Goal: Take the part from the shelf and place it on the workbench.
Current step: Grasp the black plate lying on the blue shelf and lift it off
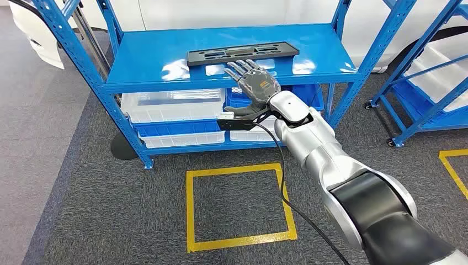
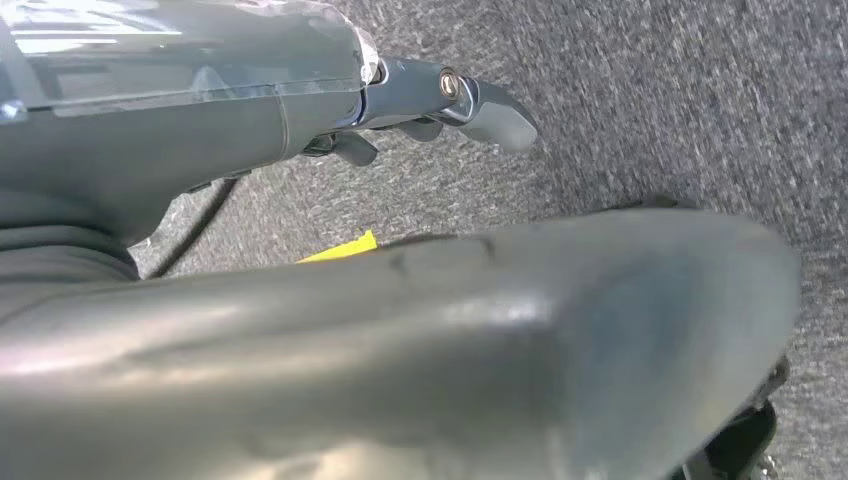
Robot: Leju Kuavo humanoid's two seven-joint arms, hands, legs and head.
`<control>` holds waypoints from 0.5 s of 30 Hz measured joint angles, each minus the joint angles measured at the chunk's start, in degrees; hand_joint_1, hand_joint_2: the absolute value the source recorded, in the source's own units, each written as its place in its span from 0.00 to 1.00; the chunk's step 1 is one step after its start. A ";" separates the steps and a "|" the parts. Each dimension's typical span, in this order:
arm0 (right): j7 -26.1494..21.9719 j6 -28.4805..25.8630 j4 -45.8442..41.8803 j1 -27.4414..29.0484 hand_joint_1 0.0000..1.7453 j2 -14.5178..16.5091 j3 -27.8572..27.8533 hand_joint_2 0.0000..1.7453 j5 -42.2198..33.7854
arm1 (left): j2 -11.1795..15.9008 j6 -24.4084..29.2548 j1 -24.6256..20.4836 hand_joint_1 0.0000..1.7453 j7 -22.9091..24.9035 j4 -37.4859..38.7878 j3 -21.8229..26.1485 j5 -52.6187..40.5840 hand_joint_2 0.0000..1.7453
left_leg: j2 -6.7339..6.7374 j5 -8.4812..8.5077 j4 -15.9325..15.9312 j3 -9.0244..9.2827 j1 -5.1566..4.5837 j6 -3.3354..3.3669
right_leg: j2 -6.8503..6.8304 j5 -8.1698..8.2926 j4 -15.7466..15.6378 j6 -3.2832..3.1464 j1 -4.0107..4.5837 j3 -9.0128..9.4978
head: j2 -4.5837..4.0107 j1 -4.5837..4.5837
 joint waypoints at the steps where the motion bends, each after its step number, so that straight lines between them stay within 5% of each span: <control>1: -0.02 0.02 0.03 -0.16 0.00 0.10 0.13 0.00 0.01 | 0.00 -0.04 -0.03 0.00 -0.03 0.00 0.04 0.03 0.00 | 0.02 -0.87 1.65 -0.77 0.08 -0.19 | 0.02 -0.03 -0.03 -0.12 -0.01 0.04 | 0.00 0.00; 4: -0.11 0.11 0.22 -0.51 0.00 0.34 0.71 0.00 0.04 | 0.01 -0.19 -0.16 0.00 -0.12 0.00 0.27 0.10 0.00 | 0.07 -4.96 11.38 -5.72 0.49 -0.98 | 0.05 -0.21 -0.06 -0.44 -0.01 0.20 | 0.00 0.00; 6: -0.15 0.19 0.43 -0.48 0.00 0.36 1.06 0.00 0.08 | 0.02 -0.23 -0.17 0.00 -0.13 -0.01 0.49 0.13 0.00 | 0.13 -5.42 15.54 -8.33 0.81 -1.43 | 0.05 -0.43 0.01 -0.36 -0.06 0.36 | 0.00 0.00; 7: -0.15 0.25 0.51 -0.49 0.00 0.36 1.20 0.00 0.09 | 0.02 -0.24 -0.17 0.00 -0.13 -0.02 0.60 0.13 0.00 | 0.16 -4.07 14.60 -8.20 0.98 -1.60 | 0.06 -0.59 0.10 -0.21 -0.14 0.50 | 0.00 0.00; 10: -0.04 0.56 0.62 -0.83 0.00 0.39 1.43 0.00 0.09 | -0.02 -0.24 -0.19 0.00 -0.15 -0.04 0.87 0.15 0.00 | 0.32 1.94 3.32 -3.15 1.30 -1.83 | 0.12 -1.50 0.66 0.66 -0.37 1.05 | 0.00 0.00; 12: 0.17 0.71 0.72 -1.08 0.00 0.45 1.52 0.00 0.07 | -0.13 -0.24 -0.26 0.00 -0.16 -0.04 0.95 0.23 0.00 | 0.26 2.44 -0.23 -1.45 1.20 -1.12 | 0.18 -1.79 0.86 1.35 -0.16 0.97 | 0.00 0.00; 15: 0.48 0.75 0.84 -1.22 0.00 0.52 1.70 0.00 0.05 | -0.23 -0.24 -0.34 0.00 -0.18 -0.04 0.98 0.32 0.00 | 0.09 2.10 -0.75 -1.16 1.12 0.35 | 0.12 -2.15 0.96 2.27 -0.14 0.96 | 0.00 0.02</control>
